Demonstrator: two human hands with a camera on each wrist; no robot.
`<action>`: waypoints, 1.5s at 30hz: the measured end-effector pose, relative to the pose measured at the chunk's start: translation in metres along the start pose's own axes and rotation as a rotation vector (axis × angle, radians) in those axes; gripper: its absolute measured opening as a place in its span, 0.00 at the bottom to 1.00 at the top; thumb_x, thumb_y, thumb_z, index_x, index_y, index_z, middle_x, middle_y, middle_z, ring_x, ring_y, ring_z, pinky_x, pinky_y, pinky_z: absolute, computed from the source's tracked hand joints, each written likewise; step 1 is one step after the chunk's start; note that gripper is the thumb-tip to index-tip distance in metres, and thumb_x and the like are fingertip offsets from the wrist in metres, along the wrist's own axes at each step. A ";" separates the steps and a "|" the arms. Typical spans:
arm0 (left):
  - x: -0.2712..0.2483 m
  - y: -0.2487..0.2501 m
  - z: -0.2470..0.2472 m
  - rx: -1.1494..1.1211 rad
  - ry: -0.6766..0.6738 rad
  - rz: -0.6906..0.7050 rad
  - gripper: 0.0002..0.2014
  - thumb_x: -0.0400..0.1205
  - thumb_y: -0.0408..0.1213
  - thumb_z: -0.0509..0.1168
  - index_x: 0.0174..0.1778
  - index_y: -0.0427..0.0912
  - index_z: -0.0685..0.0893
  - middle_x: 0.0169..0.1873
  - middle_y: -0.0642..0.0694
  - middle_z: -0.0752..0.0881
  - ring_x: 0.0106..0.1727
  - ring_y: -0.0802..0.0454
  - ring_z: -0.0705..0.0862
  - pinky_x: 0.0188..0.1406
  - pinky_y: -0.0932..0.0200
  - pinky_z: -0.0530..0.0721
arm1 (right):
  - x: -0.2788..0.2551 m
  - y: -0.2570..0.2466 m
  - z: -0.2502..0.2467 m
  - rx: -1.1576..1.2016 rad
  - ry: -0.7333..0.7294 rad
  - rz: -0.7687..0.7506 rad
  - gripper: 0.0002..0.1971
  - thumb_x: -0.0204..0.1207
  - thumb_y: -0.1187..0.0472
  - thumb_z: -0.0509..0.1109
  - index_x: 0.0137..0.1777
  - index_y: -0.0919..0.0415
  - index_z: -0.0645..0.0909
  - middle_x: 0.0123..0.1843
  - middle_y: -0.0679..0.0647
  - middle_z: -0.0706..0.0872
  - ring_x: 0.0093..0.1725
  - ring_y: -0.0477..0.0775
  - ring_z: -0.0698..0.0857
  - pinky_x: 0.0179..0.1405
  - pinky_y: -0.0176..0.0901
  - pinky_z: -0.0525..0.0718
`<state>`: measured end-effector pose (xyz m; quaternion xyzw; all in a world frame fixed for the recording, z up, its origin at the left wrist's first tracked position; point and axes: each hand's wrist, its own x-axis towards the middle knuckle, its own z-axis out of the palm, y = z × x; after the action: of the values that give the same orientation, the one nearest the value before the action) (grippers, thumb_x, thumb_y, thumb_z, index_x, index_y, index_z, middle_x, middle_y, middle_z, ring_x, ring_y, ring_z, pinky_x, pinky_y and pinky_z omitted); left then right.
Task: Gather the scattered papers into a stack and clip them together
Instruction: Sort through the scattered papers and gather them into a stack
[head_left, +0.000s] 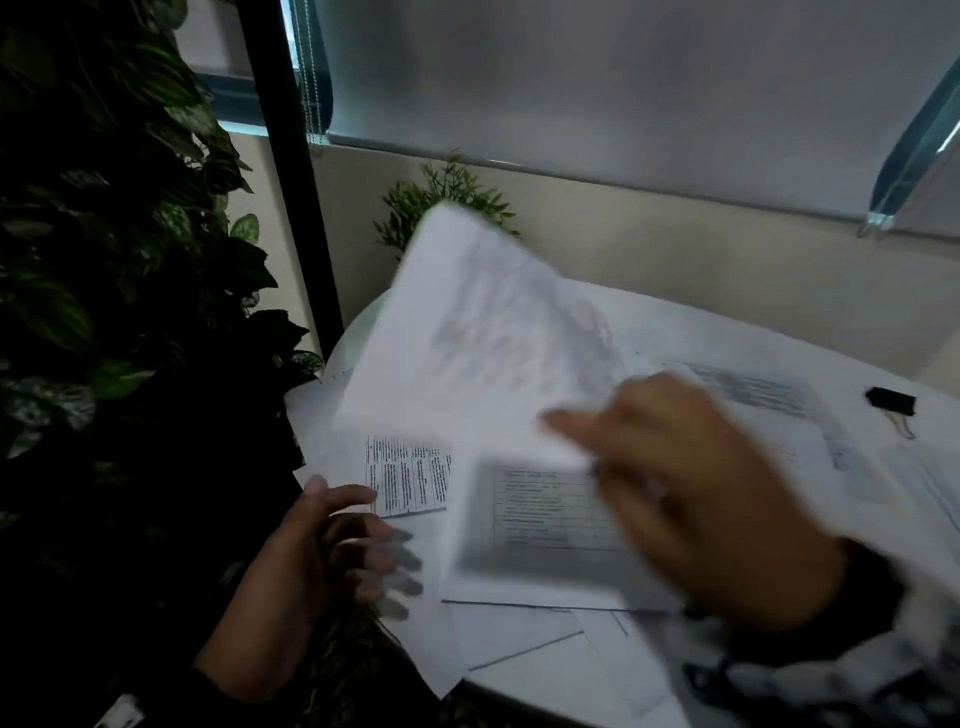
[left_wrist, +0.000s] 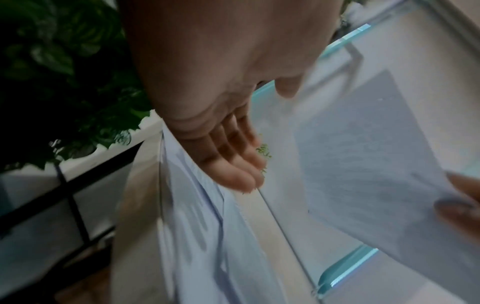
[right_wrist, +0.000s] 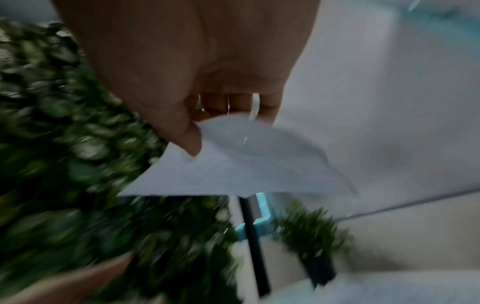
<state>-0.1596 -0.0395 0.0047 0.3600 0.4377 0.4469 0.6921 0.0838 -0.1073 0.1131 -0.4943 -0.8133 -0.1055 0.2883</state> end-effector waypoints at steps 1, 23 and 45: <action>-0.001 0.003 0.002 -0.077 -0.018 -0.058 0.29 0.73 0.64 0.59 0.55 0.42 0.85 0.42 0.36 0.88 0.28 0.42 0.86 0.22 0.56 0.83 | -0.005 -0.009 0.018 -0.004 -0.087 -0.086 0.15 0.75 0.64 0.65 0.60 0.58 0.85 0.38 0.53 0.79 0.39 0.55 0.76 0.39 0.46 0.71; 0.013 -0.018 -0.018 0.365 0.172 0.145 0.32 0.74 0.10 0.57 0.70 0.43 0.74 0.53 0.47 0.85 0.55 0.46 0.83 0.42 0.58 0.79 | -0.072 0.107 0.064 -0.177 -0.760 1.045 0.37 0.79 0.54 0.59 0.84 0.55 0.45 0.77 0.60 0.68 0.73 0.59 0.72 0.71 0.45 0.72; 0.011 -0.015 -0.009 0.396 0.247 0.115 0.37 0.74 0.11 0.64 0.76 0.43 0.66 0.55 0.35 0.83 0.50 0.46 0.83 0.54 0.54 0.79 | -0.008 0.036 0.084 0.122 -0.502 0.980 0.42 0.73 0.28 0.55 0.82 0.52 0.55 0.78 0.55 0.70 0.75 0.58 0.72 0.73 0.53 0.71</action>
<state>-0.1614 -0.0335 -0.0147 0.4558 0.5769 0.4318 0.5225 0.0874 -0.0572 0.0360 -0.8071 -0.5367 0.2093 0.1292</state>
